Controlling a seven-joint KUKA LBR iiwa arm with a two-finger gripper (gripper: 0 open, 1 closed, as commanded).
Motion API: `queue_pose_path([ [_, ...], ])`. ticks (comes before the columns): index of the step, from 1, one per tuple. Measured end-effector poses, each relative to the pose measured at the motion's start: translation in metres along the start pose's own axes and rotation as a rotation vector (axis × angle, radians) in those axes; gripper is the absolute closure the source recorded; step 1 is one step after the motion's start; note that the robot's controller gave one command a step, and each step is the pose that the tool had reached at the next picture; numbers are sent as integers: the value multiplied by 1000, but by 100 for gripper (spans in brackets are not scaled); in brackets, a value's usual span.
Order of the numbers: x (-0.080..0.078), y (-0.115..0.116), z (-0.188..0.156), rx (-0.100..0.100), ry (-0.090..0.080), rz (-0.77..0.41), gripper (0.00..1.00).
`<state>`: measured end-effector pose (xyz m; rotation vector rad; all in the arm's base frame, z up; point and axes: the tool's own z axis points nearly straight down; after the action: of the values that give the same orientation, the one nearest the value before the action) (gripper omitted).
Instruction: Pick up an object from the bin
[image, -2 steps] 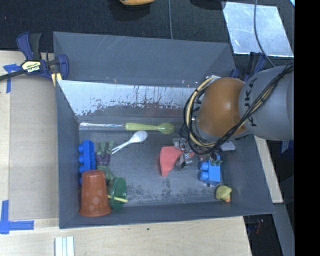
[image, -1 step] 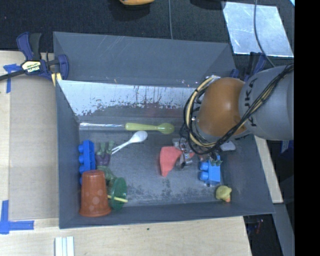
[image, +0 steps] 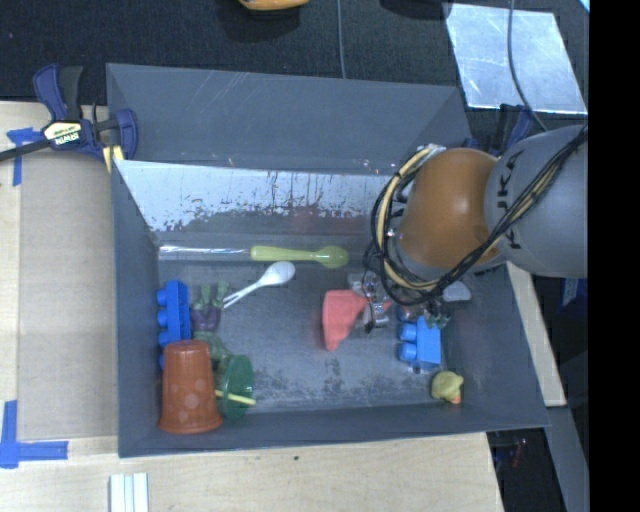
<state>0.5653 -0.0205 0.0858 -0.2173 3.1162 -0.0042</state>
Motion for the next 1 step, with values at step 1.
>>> queue_pose_path([
  [1,-1,0,-18,1,-4,0,100],
])
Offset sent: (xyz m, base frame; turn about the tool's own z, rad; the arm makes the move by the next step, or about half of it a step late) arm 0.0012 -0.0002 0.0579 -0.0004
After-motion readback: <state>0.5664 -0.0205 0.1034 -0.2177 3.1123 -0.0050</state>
